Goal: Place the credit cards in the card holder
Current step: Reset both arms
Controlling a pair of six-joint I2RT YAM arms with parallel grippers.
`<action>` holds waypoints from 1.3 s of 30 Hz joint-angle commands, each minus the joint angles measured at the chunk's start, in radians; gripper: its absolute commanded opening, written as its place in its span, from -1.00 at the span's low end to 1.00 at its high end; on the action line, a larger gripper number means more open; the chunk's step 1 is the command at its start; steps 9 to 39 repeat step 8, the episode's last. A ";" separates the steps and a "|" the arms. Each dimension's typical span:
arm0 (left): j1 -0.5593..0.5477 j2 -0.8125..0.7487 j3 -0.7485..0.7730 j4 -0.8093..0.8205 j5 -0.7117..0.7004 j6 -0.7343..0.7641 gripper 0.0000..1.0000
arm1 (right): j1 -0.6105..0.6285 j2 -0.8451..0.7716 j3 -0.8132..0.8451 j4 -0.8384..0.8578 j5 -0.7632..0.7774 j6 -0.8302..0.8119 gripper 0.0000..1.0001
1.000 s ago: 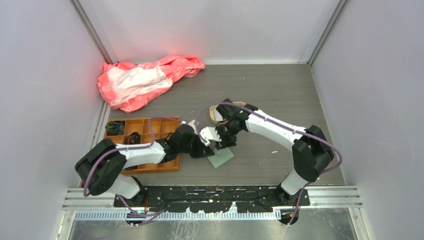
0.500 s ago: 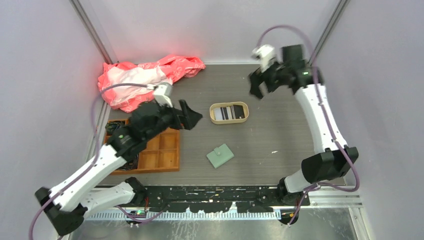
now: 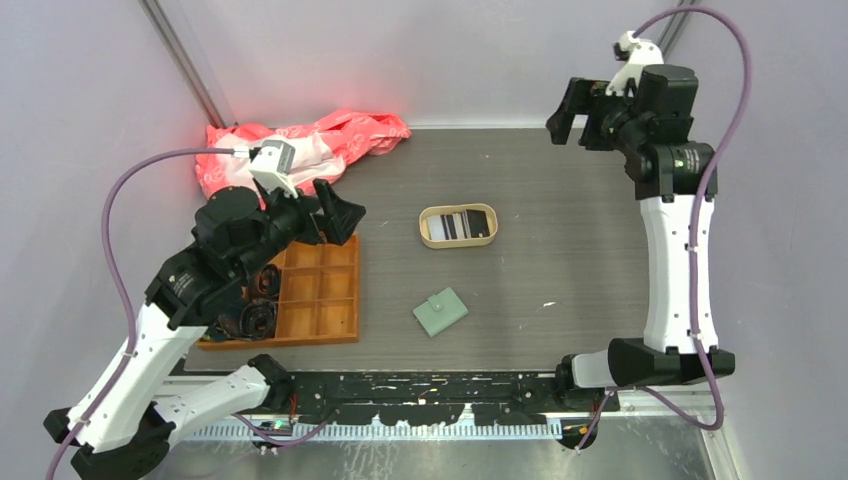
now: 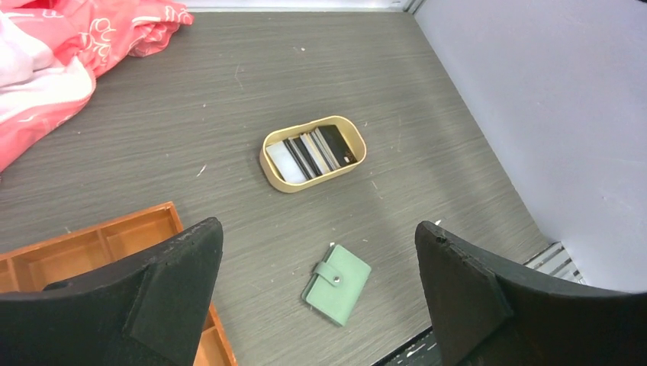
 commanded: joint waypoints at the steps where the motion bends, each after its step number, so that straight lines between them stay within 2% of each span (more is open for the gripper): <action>1: 0.002 -0.021 0.073 -0.066 -0.004 0.026 0.92 | -0.030 -0.055 0.047 -0.001 0.125 0.198 0.99; 5: 0.002 -0.034 0.072 -0.067 -0.006 0.024 0.95 | -0.037 -0.065 0.037 -0.008 0.092 0.154 0.99; 39: 0.002 -0.038 0.053 -0.063 -0.006 0.022 0.97 | -0.043 -0.066 0.017 -0.002 0.083 0.175 0.99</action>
